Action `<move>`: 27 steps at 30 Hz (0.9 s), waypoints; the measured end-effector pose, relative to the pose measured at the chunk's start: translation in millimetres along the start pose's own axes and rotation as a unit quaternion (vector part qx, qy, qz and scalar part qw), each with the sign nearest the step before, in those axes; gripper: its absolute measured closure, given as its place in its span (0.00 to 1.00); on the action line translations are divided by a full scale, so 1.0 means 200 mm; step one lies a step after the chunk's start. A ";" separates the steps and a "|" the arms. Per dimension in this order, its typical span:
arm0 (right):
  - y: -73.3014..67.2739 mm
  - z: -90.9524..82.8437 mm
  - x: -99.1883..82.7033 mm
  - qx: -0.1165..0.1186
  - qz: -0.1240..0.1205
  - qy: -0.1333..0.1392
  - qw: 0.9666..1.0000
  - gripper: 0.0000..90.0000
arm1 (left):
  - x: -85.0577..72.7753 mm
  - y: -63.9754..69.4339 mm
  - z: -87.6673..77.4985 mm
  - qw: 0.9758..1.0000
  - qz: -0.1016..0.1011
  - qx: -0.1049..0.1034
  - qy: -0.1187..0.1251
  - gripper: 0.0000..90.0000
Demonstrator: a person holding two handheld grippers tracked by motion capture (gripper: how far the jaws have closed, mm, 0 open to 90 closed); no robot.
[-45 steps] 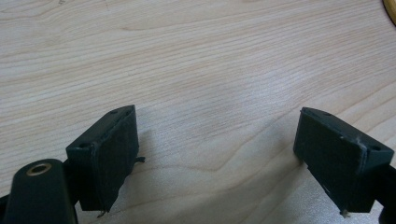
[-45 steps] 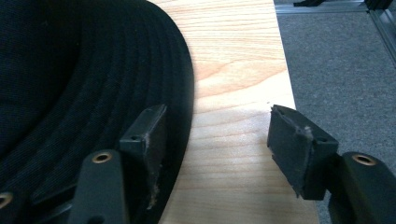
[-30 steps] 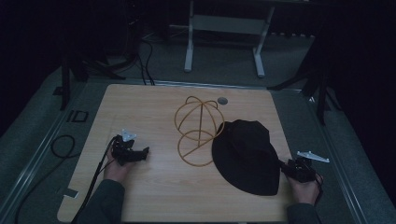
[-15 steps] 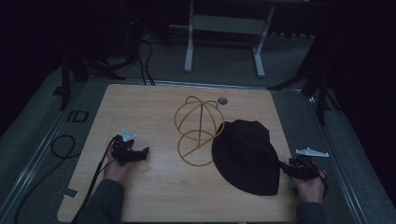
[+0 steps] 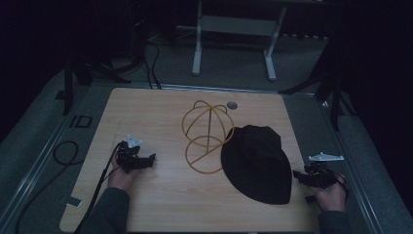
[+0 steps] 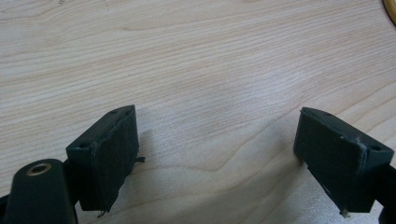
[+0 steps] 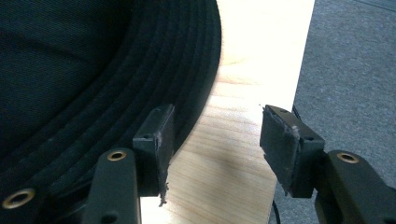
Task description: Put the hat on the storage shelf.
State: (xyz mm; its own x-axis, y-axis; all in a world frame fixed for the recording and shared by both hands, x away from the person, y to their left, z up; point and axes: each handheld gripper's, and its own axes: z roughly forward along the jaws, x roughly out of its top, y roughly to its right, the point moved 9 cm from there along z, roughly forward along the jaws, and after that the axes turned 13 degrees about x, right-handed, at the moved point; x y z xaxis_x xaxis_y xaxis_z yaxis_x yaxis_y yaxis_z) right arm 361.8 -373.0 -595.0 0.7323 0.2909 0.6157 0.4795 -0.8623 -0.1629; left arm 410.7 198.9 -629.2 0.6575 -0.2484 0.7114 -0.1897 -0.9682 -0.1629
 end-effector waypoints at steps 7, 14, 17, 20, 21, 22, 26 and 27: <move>-0.03 -0.03 0.02 0.019 -0.009 -0.004 1.000 0.48 | 0.00 0.00 0.00 1.000 0.001 0.000 0.000 0.16; -0.06 -0.09 0.02 0.030 -0.017 -0.011 0.999 0.47 | 0.00 0.00 0.00 1.000 0.001 0.000 0.000 0.16; -0.06 -0.11 0.02 0.033 -0.021 -0.018 0.999 0.47 | 0.00 0.00 0.00 1.000 0.000 0.000 0.000 0.16; -0.08 -0.12 0.02 0.037 -0.027 -0.027 0.999 0.47 | 0.00 0.00 0.00 1.000 0.001 0.000 0.000 0.16; -0.08 -0.13 0.02 0.039 -0.029 -0.030 0.998 0.47 | 0.00 0.00 0.00 1.000 0.000 0.000 0.000 0.16; -0.09 -0.13 0.02 0.043 -0.031 -0.032 0.998 0.47 | 0.00 0.00 0.00 1.000 0.001 0.000 0.000 0.16; -0.11 -0.15 0.02 0.055 -0.036 -0.040 0.997 0.47 | 0.00 0.00 0.00 1.000 0.001 0.000 0.000 0.16; -0.11 -0.16 0.02 0.057 -0.036 -0.041 0.997 0.47 | 0.00 0.00 0.00 1.000 0.001 0.000 0.000 0.16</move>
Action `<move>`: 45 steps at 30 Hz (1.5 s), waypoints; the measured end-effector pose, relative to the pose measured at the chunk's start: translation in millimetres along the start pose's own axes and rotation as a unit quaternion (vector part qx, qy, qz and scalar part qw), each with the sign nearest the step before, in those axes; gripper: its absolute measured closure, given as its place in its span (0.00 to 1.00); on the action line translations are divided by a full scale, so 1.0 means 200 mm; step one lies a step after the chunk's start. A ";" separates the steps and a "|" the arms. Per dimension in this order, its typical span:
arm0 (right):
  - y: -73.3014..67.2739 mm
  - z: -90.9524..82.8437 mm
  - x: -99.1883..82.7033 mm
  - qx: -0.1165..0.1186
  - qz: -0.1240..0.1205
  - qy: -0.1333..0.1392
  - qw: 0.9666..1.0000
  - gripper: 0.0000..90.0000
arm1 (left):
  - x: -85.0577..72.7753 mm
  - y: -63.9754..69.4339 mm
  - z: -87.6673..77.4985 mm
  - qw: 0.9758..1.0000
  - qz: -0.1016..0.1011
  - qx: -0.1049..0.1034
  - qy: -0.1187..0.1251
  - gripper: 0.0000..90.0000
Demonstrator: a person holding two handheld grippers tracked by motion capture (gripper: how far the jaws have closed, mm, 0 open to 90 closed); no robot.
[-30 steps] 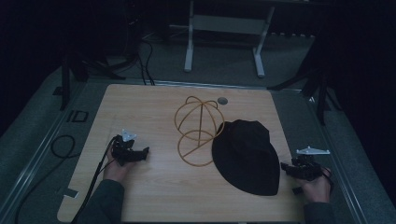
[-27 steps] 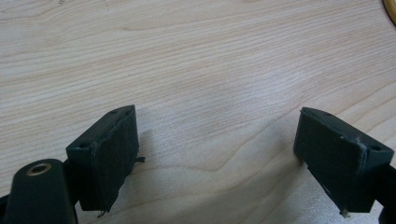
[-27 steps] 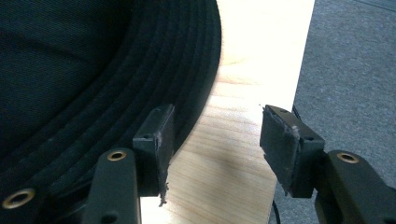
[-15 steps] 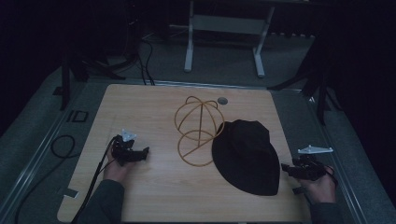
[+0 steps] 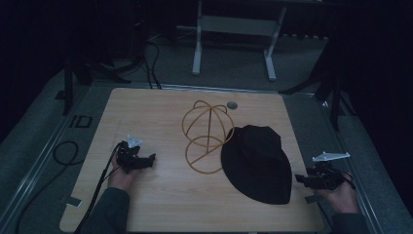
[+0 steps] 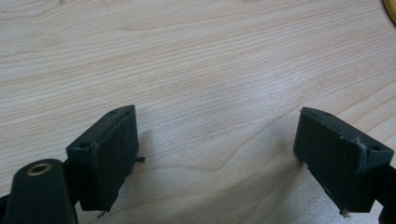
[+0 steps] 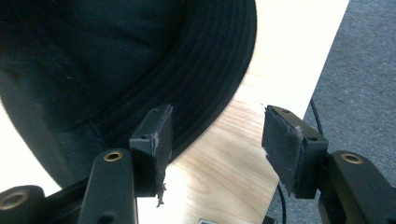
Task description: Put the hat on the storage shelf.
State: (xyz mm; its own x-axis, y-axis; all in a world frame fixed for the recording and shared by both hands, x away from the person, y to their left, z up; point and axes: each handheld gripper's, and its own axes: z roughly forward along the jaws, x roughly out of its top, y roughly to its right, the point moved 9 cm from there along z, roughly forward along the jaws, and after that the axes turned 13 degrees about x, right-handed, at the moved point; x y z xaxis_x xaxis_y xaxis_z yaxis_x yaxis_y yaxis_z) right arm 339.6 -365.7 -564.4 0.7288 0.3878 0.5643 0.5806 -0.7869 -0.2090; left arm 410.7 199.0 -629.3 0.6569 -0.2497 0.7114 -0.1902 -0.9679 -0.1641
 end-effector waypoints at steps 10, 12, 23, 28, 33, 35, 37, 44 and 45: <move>-0.06 -0.03 0.03 0.028 -0.006 -0.016 0.999 0.47 | 0.00 0.00 0.00 1.000 0.000 0.000 0.000 0.16; -0.07 -0.03 0.04 0.029 -0.007 -0.018 0.999 0.47 | 0.00 0.00 0.00 1.000 0.000 0.000 0.000 0.16; -0.12 -0.05 0.08 0.036 -0.014 -0.038 0.999 0.46 | 0.00 0.00 0.00 1.000 0.000 0.000 0.000 0.16; -0.13 -0.07 0.10 0.029 -0.015 -0.039 0.999 0.44 | 0.00 0.00 0.00 1.000 0.000 0.000 0.000 0.16; -0.15 -0.08 0.12 0.036 -0.017 -0.044 0.998 0.41 | 0.00 0.00 0.00 1.000 0.000 0.000 0.000 0.16; -0.16 -0.08 0.12 0.039 -0.017 -0.045 0.998 0.40 | 0.00 0.00 0.00 1.000 0.000 0.000 0.000 0.16; -0.18 -0.09 0.13 0.044 -0.021 -0.051 0.997 0.37 | 0.00 0.00 0.00 1.000 0.000 0.000 0.000 0.16; -0.22 -0.09 0.15 0.051 -0.031 -0.056 0.997 0.34 | 0.00 0.00 0.00 1.000 0.000 0.000 0.000 0.16; -0.23 -0.09 0.15 0.052 -0.033 -0.057 0.996 0.34 | 0.00 0.00 0.00 1.000 0.000 0.000 0.000 0.16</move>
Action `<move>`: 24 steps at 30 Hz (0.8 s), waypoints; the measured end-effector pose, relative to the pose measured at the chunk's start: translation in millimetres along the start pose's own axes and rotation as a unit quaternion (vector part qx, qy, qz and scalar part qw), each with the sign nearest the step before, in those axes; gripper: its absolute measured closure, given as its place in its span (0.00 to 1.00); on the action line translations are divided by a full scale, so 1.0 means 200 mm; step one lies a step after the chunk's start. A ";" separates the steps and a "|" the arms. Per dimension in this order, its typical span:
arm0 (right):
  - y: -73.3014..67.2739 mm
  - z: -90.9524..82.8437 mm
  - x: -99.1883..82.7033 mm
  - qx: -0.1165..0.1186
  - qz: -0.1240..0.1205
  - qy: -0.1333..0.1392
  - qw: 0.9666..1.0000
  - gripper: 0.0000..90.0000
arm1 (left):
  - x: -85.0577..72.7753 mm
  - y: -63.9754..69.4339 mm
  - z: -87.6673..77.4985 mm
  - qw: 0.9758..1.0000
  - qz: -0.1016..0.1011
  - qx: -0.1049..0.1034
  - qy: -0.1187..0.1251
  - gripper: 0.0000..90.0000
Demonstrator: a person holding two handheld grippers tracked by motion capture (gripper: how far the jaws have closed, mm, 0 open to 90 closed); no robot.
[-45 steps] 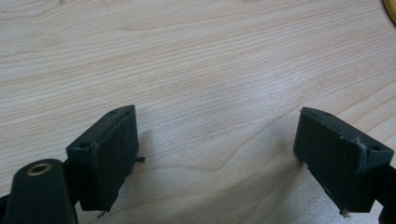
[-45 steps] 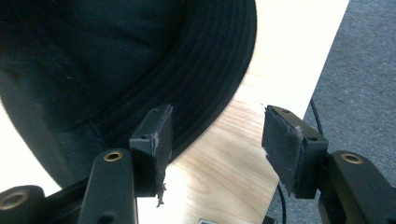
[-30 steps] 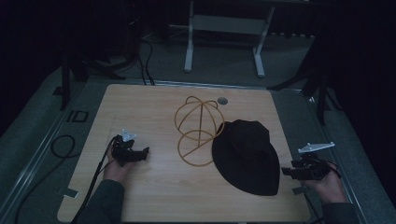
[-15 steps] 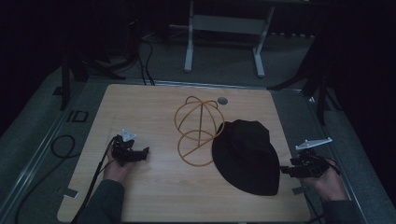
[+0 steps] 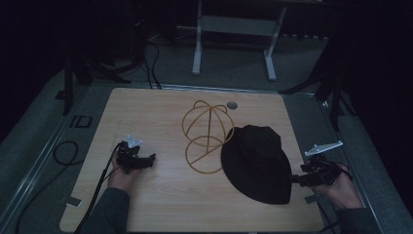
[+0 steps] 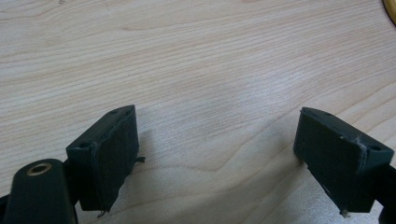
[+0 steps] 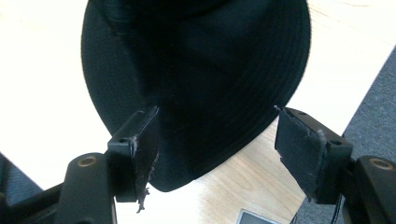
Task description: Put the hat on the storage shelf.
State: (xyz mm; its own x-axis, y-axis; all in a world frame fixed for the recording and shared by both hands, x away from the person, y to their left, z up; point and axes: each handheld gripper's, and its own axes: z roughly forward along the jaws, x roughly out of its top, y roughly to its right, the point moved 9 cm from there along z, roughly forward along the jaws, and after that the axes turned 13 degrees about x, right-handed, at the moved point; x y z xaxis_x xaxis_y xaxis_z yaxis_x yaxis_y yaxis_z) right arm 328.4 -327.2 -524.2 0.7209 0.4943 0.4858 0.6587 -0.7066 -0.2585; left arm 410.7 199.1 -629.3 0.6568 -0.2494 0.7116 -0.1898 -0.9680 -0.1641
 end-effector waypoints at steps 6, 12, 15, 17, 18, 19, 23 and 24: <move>-0.04 0.00 0.02 0.006 -0.010 -0.004 1.000 0.32 | 0.00 0.00 0.00 1.000 0.000 0.000 0.000 0.16; -0.08 0.01 0.03 0.012 -0.017 -0.008 1.000 0.28 | 0.00 0.00 0.00 1.000 0.000 0.000 0.000 0.16; -0.09 0.01 0.05 0.015 -0.018 -0.007 1.000 0.27 | 0.00 0.00 0.00 1.000 0.000 0.000 0.000 0.16; -0.10 0.02 0.06 0.018 -0.020 -0.008 1.000 0.25 | 0.00 0.00 0.00 1.000 0.000 0.000 0.000 0.16; -0.10 0.02 0.06 0.018 -0.020 -0.008 1.000 0.25 | 0.00 0.00 0.00 1.000 0.000 0.000 0.000 0.16; -0.11 0.03 0.07 0.018 -0.023 -0.011 1.000 0.23 | 0.00 0.00 0.00 1.000 0.000 0.000 0.000 0.16; -0.13 0.04 0.09 0.020 -0.029 -0.017 0.999 0.24 | 0.00 0.00 0.00 1.000 0.000 0.000 0.000 0.16; -0.13 0.04 0.09 0.020 -0.029 -0.017 0.999 0.24 | 0.00 0.00 0.00 1.000 0.000 0.000 0.000 0.16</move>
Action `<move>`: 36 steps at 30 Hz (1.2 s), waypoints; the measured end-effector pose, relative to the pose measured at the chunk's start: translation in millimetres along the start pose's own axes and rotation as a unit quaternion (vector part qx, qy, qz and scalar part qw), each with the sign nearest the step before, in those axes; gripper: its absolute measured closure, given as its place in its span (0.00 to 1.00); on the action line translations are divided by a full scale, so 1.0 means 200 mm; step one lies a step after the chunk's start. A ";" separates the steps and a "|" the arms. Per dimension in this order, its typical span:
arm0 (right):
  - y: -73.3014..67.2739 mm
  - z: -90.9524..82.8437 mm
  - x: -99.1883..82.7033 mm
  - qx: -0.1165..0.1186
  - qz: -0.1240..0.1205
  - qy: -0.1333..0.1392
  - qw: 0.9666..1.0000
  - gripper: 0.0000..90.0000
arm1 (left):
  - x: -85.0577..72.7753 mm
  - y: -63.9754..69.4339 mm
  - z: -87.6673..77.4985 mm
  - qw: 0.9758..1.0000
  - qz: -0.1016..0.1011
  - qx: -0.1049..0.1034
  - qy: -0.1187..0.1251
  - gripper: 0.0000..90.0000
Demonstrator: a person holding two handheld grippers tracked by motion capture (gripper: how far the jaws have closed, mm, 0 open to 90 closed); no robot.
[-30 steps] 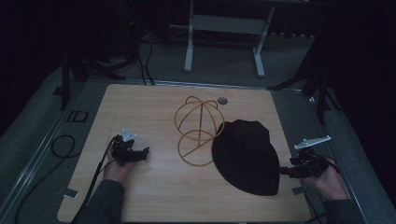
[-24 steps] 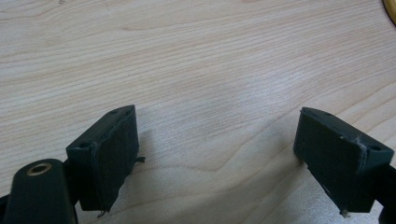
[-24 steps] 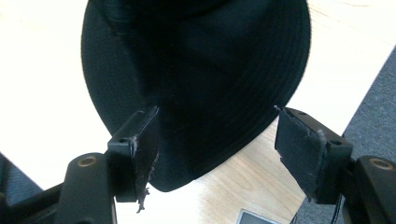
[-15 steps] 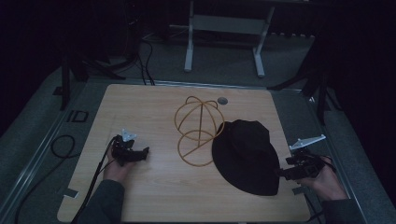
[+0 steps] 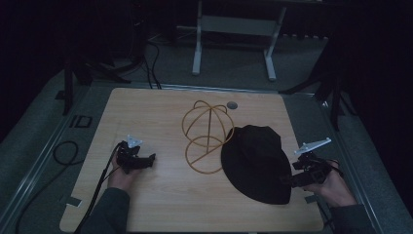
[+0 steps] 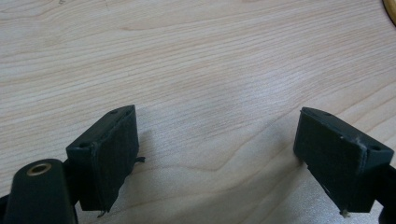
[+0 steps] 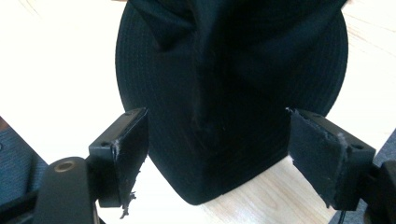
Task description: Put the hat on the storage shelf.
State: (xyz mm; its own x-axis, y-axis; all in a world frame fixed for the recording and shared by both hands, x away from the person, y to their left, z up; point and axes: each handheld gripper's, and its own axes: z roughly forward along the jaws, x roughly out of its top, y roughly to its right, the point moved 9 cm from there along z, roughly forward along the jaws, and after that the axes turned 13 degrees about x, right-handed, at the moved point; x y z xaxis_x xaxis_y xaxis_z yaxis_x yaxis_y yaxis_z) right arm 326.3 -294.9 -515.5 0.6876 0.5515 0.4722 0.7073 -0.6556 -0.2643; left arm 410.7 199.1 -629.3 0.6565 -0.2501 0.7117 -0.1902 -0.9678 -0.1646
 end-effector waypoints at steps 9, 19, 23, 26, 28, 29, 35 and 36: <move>-0.01 0.05 0.08 -0.001 -0.007 -0.016 1.000 0.26 | 0.00 0.00 0.00 1.000 0.000 0.000 0.000 0.16; 0.00 0.09 0.14 -0.005 -0.006 -0.038 0.999 0.27 | 0.00 0.00 0.00 1.000 0.000 0.000 0.000 0.16; 0.00 0.12 0.17 -0.012 -0.005 -0.058 0.998 0.28 | 0.00 0.00 0.00 1.000 0.000 0.000 0.000 0.16; 0.00 0.12 0.18 -0.015 -0.003 -0.067 0.998 0.29 | 0.00 0.00 0.00 1.000 0.000 0.000 0.000 0.16; 0.01 0.13 0.19 -0.022 -0.001 -0.077 0.997 0.29 | 0.00 0.00 0.00 1.000 0.000 0.000 0.000 0.16; 0.02 0.13 0.19 -0.024 0.003 -0.083 0.996 0.29 | 0.00 0.00 0.00 1.000 0.000 0.000 0.000 0.16; 0.04 0.13 0.20 -0.036 0.005 -0.109 0.993 0.33 | 0.00 0.00 0.00 1.000 0.000 0.000 0.000 0.16; 0.04 0.13 0.21 -0.038 0.005 -0.118 0.992 0.34 | 0.00 0.00 0.00 1.000 0.000 0.000 0.000 0.16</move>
State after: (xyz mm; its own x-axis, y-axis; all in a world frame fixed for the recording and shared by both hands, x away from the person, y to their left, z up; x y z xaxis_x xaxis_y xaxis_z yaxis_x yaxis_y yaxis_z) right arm 364.9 -264.5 -519.5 0.7205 0.6438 0.2578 0.6917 -0.6939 -0.2002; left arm 410.7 199.1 -629.3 0.6569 -0.2493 0.7115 -0.1898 -0.9680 -0.1640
